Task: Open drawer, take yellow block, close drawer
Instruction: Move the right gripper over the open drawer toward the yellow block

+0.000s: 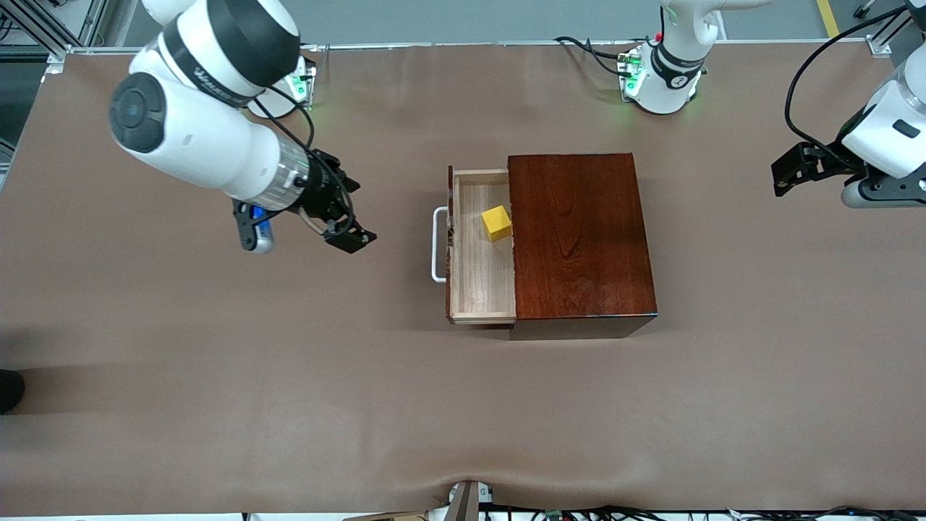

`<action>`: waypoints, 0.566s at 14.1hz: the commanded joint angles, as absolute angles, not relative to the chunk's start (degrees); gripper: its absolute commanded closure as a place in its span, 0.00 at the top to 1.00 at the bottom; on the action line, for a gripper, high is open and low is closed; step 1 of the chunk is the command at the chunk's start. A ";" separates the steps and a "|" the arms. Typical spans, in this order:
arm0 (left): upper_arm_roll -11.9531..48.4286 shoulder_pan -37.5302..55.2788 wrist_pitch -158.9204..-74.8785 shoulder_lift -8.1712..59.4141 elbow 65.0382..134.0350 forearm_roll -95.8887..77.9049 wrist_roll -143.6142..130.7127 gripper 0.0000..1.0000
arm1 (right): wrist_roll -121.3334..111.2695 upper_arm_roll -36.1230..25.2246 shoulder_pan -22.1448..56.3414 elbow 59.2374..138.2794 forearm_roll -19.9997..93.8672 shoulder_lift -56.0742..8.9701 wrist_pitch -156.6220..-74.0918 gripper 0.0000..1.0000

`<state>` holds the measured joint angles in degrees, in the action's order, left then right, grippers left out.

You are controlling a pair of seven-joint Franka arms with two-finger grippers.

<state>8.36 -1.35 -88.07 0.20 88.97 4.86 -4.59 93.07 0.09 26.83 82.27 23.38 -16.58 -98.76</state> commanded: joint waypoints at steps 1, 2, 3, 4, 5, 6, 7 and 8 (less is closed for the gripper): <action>8.96 -2.37 -88.59 -0.70 89.91 3.87 -3.43 1.00 | 96.84 0.00 30.84 81.21 21.02 -19.41 -99.58 1.00; 8.96 -2.37 -88.59 -0.70 89.91 3.78 -3.43 1.00 | 98.33 0.00 32.15 81.21 19.61 -20.12 -99.67 1.00; 8.96 -2.37 -88.59 -0.62 90.00 3.52 -3.43 1.00 | 99.74 -0.09 33.91 81.21 18.03 -21.43 -99.93 1.00; 8.88 -2.37 -88.59 -0.53 90.00 3.52 -3.43 1.00 | 101.15 0.00 35.58 81.21 16.28 -22.49 -101.06 1.00; 8.96 -2.37 -88.59 -0.44 90.09 3.52 -3.43 1.00 | 102.12 0.00 36.64 81.56 15.82 -23.28 -103.60 1.00; 8.88 -2.37 -88.59 -0.27 90.09 3.52 -3.43 1.00 | 103.35 0.00 37.52 81.74 15.82 -24.16 -105.54 1.00; 8.88 -2.37 -88.59 0.00 90.09 3.52 -3.34 1.00 | 104.23 0.00 38.23 81.74 15.82 -24.95 -106.86 1.00; 8.88 -2.37 -88.59 0.17 90.09 3.52 -3.34 1.00 | 105.20 0.00 38.75 81.74 15.82 -25.57 -107.48 1.00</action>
